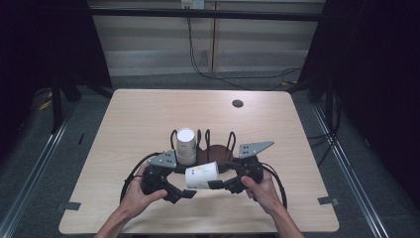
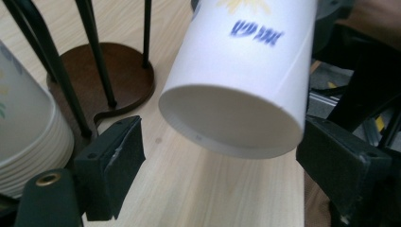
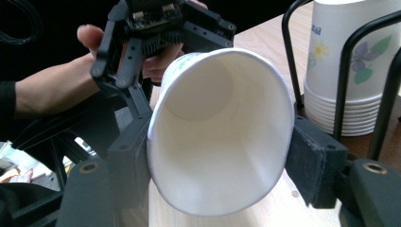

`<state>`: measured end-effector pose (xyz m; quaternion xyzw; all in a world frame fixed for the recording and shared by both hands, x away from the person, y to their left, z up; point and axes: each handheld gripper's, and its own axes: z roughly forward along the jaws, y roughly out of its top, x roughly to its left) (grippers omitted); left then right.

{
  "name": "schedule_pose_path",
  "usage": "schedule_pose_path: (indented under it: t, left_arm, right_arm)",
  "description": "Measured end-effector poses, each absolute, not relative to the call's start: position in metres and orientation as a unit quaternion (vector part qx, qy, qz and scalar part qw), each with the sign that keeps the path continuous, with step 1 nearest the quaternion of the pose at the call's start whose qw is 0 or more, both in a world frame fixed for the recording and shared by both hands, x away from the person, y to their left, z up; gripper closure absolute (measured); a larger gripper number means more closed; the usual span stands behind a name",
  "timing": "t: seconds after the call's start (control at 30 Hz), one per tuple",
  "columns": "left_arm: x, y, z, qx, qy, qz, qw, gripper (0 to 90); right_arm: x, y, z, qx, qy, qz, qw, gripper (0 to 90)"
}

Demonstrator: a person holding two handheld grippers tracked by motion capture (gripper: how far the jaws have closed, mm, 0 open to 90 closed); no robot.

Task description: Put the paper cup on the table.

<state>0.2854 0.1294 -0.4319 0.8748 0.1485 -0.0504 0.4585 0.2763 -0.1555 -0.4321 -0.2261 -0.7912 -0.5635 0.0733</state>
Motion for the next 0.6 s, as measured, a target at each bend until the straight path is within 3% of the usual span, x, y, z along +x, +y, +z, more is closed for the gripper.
schedule_pose_path:
  t: [0.6]
  left_arm:
    - [0.286, 0.161, -0.433, 0.880, 0.157, -0.014, 0.449, 18.1]
  right_arm:
    - [0.277, -0.163, -0.427, -0.252, -0.805, -0.535, 0.045, 32.1]
